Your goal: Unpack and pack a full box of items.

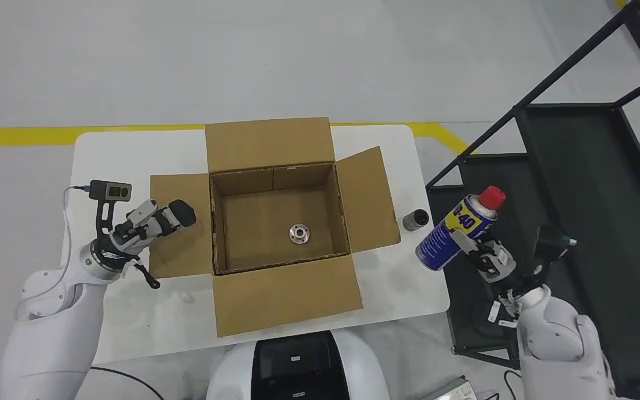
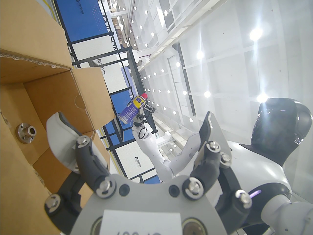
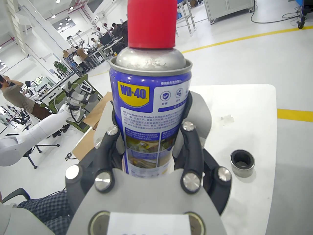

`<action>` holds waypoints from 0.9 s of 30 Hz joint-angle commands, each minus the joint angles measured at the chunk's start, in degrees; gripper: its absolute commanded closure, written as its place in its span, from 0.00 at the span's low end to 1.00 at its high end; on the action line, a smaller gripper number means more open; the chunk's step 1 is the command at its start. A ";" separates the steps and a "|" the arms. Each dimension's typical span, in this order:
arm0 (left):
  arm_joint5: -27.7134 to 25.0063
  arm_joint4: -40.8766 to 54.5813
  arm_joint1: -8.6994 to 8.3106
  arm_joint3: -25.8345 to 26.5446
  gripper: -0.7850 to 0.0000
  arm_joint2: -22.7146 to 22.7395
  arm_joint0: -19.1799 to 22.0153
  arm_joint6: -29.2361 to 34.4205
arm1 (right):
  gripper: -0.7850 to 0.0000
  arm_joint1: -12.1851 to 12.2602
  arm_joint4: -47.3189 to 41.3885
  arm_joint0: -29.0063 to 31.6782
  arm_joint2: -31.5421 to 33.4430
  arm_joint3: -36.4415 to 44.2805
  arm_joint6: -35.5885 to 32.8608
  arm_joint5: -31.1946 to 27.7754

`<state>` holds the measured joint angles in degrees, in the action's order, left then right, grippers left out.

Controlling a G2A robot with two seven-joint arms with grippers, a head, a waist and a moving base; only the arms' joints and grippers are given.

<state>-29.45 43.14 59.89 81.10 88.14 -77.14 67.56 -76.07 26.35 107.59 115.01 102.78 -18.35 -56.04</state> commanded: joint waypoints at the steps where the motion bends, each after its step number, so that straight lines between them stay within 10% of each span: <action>1: 0.00 0.00 0.00 0.00 0.00 0.00 0.00 0.00 | 1.00 -0.23 4.05 -0.98 -1.39 -3.44 2.83 -1.67; 21: 0.00 0.00 0.00 0.00 0.00 0.00 0.00 0.00 | 1.00 -1.31 58.16 -8.83 -8.77 -27.35 63.85 5.80; 27: 0.00 0.00 0.00 0.00 0.00 0.00 0.00 0.00 | 1.00 -0.77 64.59 -10.24 -9.42 -31.31 69.91 9.31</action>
<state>-29.45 43.14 59.89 81.10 88.14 -77.14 67.56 -76.82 91.32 97.30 105.57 71.30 52.05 -46.62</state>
